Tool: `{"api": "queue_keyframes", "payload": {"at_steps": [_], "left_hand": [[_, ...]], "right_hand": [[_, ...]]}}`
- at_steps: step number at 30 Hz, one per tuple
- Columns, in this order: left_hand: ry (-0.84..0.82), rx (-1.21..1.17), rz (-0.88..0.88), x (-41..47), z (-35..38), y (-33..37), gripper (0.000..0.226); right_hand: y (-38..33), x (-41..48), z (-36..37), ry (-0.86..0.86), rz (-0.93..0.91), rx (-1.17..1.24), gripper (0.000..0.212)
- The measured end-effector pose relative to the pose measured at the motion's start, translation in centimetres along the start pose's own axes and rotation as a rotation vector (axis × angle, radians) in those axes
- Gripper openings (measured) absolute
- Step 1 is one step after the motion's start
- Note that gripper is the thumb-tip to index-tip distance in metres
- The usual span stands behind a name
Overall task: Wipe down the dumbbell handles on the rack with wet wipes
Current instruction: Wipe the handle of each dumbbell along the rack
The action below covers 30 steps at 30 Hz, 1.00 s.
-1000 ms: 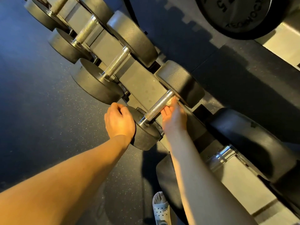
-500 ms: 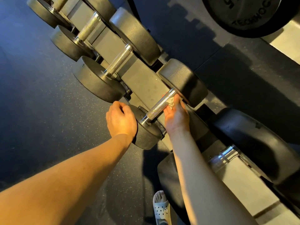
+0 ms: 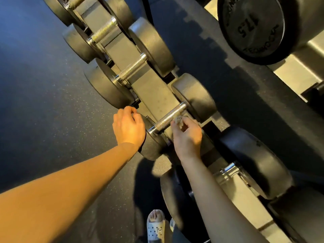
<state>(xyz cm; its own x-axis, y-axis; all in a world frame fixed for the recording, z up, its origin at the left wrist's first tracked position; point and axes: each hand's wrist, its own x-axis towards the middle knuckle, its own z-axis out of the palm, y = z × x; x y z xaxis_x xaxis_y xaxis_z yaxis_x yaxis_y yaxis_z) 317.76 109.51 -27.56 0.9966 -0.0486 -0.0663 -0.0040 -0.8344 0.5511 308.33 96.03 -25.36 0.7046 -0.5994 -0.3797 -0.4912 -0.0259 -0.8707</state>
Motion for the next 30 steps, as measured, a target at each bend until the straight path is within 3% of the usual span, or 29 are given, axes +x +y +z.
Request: {"api": "queue_keyframes", "payload": {"at_steps": [2,4,8,11,13,17,22,24,27,30], "left_hand": [[-0.025,0.037,0.327,-0.3,-0.6,1.0,0.024],[-0.141,-0.162,0.426,-0.9,-0.8,3.3,0.026],[-0.471,-0.484,0.127,-1.7,-1.0,8.3,0.021],[-0.441,-0.581,-0.073,-0.4,-0.3,8.3,0.015],[-0.388,-0.642,-0.188,0.5,-0.1,7.8,0.017],[-0.321,-0.717,-0.234,1.2,2.0,7.6,0.016],[-0.301,-0.274,0.072,0.0,5.8,8.9,0.009],[-0.335,-0.254,0.090,0.2,6.6,8.5,0.014],[-0.520,-0.233,0.065,2.4,6.9,7.5,0.012],[-0.849,-0.238,-0.031,5.9,6.0,7.9,0.020]], "right_hand": [[-1.0,0.3,-0.8,-0.037,-0.096,-0.067,0.012],[-2.0,0.8,-1.5,-0.102,-0.109,-0.007,0.018],[-3.6,2.1,-2.8,-0.289,0.124,0.185,0.034],[-5.3,2.9,-4.6,-0.470,0.264,0.210,0.046],[-6.4,3.8,-5.9,-0.383,0.215,0.044,0.036],[-8.2,7.4,-7.5,0.167,-0.176,-0.219,0.022],[-5.9,12.1,-3.5,0.128,-0.437,-0.535,0.025],[-5.1,12.4,-2.3,0.272,-0.493,-0.658,0.023],[-5.0,12.2,-2.2,0.342,-0.408,-0.716,0.022],[-5.3,12.2,-2.2,0.326,-0.403,-0.745,0.021]]}}
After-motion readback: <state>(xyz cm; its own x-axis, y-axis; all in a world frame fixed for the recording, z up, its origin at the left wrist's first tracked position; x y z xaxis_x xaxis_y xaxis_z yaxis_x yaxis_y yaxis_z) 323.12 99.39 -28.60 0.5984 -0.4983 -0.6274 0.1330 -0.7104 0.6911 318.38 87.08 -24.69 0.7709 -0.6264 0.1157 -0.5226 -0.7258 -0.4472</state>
